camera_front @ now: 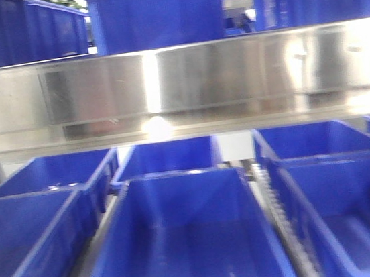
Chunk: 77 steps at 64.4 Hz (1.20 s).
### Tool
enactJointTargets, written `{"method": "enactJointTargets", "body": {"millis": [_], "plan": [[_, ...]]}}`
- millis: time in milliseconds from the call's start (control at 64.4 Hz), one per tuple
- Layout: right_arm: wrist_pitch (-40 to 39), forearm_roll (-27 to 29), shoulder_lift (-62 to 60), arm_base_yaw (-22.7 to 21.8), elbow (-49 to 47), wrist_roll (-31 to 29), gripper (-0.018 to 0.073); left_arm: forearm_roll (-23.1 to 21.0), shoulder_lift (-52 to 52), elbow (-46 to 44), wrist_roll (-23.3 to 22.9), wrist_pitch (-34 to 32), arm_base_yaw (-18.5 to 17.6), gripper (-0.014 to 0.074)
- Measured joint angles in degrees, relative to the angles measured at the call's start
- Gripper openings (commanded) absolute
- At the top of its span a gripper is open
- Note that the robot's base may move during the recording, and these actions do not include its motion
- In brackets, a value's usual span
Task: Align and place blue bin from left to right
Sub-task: 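Back the base away from the rack while holding the bin with both grippers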
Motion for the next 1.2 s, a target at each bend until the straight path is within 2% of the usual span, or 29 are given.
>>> {"method": "enactJointTargets", "body": {"millis": [1195], "plan": [[0.1, 0.0, 0.0, 0.0, 0.0, 0.0, -0.0079, 0.0, 0.0, 0.0, -0.1, 0.0, 0.0, -0.0008]]}}
